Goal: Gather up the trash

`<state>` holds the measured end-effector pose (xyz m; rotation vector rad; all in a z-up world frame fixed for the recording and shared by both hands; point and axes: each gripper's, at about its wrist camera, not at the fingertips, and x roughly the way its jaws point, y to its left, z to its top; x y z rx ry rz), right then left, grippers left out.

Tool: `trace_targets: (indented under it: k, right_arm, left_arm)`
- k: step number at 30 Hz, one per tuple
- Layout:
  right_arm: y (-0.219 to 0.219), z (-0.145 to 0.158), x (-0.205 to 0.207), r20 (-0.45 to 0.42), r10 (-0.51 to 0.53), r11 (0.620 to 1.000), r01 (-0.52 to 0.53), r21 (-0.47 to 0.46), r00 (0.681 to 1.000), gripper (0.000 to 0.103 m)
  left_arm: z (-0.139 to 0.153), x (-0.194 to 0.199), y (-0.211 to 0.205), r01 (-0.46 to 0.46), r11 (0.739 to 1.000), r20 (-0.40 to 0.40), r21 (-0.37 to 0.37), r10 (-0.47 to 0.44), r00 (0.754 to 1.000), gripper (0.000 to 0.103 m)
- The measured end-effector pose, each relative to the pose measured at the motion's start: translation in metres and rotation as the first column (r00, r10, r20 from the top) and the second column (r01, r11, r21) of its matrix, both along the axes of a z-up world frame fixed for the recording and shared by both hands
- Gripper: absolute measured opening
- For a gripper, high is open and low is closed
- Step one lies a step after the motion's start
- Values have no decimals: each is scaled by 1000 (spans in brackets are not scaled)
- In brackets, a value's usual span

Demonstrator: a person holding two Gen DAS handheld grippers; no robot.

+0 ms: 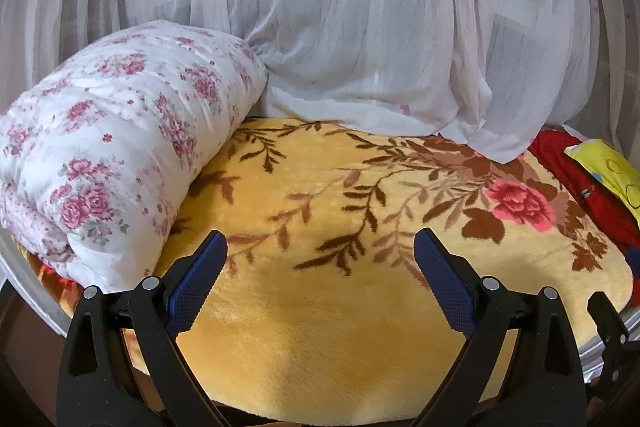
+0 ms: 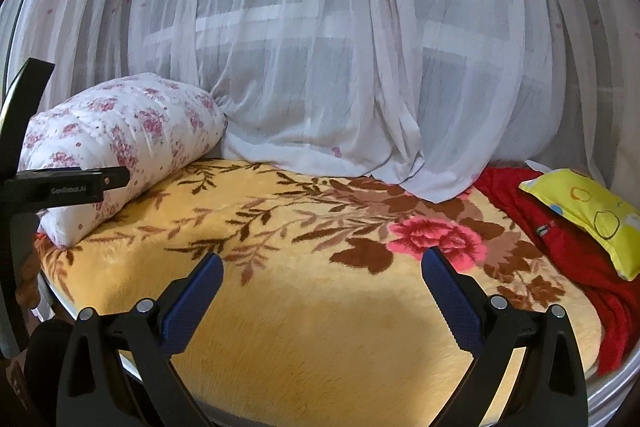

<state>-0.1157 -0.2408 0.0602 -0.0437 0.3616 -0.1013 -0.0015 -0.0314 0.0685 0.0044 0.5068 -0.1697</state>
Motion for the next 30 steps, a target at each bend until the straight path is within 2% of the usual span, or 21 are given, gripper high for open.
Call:
trace_targets:
  k: [6,25,30]
  right_arm:
    - [7,-3,0,-7,0,1000,0,-12,1000,98]
    - [14,-8,5,-22,3,999,-4,-35,1000,98]
    - [13,-3,9,-5,-13,998,12,-66,1000,98]
  left_arm:
    - [-5,5,8,-46,999,15,-5,46,999,92]
    - [-12,17,9,-55,998,-11,16,56,998,92]
    - [-15,21,6,-51,998,-25,27,52,998,92]
